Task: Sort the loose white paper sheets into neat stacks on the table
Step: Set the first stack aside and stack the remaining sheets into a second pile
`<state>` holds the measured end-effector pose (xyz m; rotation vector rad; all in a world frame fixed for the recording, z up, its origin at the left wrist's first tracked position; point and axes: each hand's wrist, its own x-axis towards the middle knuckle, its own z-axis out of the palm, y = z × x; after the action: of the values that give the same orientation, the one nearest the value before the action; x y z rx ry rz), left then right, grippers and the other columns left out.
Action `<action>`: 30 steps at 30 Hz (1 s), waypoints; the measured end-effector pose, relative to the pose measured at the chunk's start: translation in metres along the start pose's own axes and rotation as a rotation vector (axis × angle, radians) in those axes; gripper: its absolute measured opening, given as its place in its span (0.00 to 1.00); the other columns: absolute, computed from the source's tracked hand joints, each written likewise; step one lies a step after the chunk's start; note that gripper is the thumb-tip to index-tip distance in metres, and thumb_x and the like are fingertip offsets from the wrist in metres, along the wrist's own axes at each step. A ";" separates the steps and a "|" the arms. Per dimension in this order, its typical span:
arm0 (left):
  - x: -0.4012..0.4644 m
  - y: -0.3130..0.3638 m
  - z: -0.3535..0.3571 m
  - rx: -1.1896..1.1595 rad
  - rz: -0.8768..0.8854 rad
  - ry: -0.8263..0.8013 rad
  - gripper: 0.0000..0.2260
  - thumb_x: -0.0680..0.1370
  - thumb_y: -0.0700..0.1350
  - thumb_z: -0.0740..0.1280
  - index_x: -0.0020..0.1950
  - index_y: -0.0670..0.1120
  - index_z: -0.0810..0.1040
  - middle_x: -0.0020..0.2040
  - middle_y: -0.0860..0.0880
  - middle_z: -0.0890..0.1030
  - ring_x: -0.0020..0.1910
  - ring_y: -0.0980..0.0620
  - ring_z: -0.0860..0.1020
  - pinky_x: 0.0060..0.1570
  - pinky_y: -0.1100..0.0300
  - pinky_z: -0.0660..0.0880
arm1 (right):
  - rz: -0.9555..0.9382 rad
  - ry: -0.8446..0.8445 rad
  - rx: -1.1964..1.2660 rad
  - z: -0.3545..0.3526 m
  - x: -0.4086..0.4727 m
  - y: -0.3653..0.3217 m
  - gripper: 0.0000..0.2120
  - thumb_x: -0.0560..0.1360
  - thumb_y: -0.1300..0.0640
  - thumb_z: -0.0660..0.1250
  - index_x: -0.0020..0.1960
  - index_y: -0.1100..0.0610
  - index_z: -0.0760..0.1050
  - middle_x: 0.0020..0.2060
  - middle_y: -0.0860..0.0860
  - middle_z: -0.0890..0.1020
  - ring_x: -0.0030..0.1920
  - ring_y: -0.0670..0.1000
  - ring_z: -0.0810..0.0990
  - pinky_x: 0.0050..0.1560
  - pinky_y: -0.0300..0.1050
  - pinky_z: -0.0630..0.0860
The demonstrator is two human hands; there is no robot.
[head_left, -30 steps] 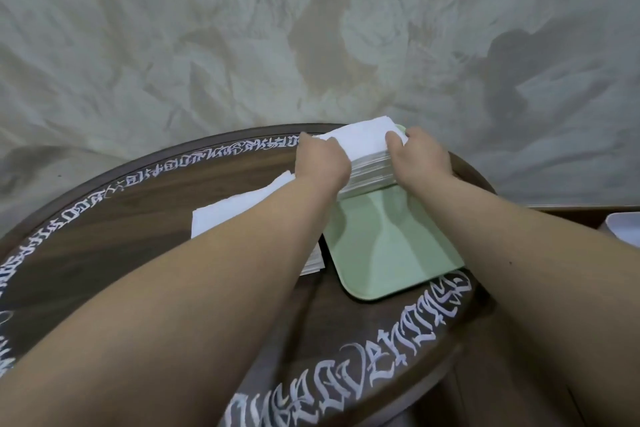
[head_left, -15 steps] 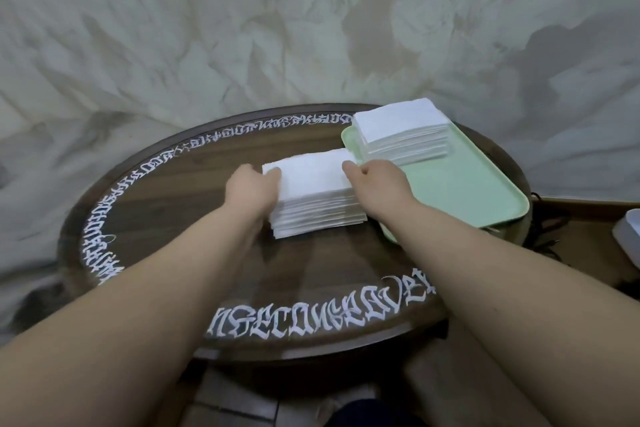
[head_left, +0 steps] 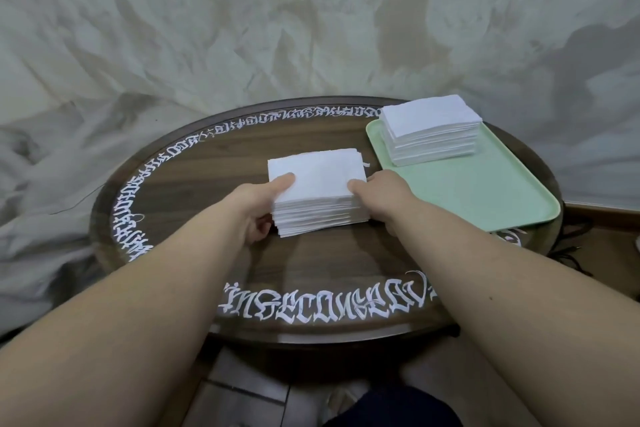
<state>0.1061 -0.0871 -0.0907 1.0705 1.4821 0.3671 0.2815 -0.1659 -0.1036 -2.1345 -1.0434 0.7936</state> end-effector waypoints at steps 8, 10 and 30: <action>-0.004 0.002 -0.002 0.043 -0.015 -0.037 0.19 0.71 0.63 0.69 0.47 0.48 0.75 0.40 0.50 0.77 0.41 0.51 0.75 0.51 0.54 0.71 | 0.007 -0.006 0.066 0.002 -0.004 0.003 0.15 0.77 0.54 0.60 0.33 0.59 0.65 0.32 0.54 0.69 0.39 0.57 0.69 0.40 0.47 0.65; -0.005 0.006 0.000 0.057 0.020 -0.060 0.20 0.71 0.62 0.69 0.51 0.48 0.75 0.41 0.48 0.78 0.41 0.49 0.77 0.50 0.51 0.74 | 0.014 0.001 0.068 0.002 -0.003 0.004 0.16 0.76 0.54 0.60 0.32 0.58 0.63 0.31 0.53 0.67 0.39 0.57 0.68 0.39 0.46 0.64; -0.013 -0.003 -0.017 -0.438 0.208 -0.285 0.15 0.72 0.48 0.70 0.57 0.46 0.77 0.45 0.47 0.84 0.42 0.50 0.83 0.41 0.54 0.82 | 0.071 -0.085 0.465 0.011 -0.007 -0.001 0.28 0.68 0.35 0.63 0.55 0.59 0.73 0.52 0.51 0.76 0.52 0.54 0.76 0.60 0.59 0.74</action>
<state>0.0876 -0.0928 -0.0810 0.8796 0.9805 0.6263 0.2693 -0.1683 -0.1081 -1.7589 -0.7370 1.0527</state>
